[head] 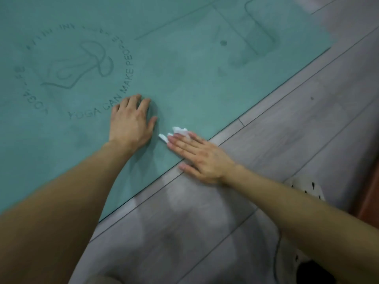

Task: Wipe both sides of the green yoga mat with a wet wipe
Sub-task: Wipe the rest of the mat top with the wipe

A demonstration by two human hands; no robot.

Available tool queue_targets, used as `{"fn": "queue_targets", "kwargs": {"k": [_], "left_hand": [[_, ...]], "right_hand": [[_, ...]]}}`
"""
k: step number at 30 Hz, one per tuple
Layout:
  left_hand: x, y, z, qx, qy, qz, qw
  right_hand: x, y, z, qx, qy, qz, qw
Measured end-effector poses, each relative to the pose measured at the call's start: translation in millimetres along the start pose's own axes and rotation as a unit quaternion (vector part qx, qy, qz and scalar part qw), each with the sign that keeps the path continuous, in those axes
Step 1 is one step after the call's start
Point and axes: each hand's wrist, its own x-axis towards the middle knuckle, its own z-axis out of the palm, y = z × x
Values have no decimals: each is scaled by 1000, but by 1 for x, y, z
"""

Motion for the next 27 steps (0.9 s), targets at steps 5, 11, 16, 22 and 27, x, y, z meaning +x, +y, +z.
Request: {"fn": "queue_targets", "kwargs": {"k": [5, 11, 16, 22, 27], "left_hand": [[18, 25, 4, 8, -48, -23, 999], [29, 29, -11, 17, -88, -55, 994], [40, 14, -29, -54, -129, -51, 989], [41, 5, -24, 1, -180, -184, 966], [56, 13, -27, 20, -207, -203, 957]], "right_hand": [[-21, 130, -18, 28, 32, 366, 930], [9, 21, 0, 34, 14, 85, 996], [22, 117, -18, -5, -19, 32, 999], [60, 144, -30, 23, 21, 192, 981], [64, 112, -24, -16, -27, -174, 984]]}}
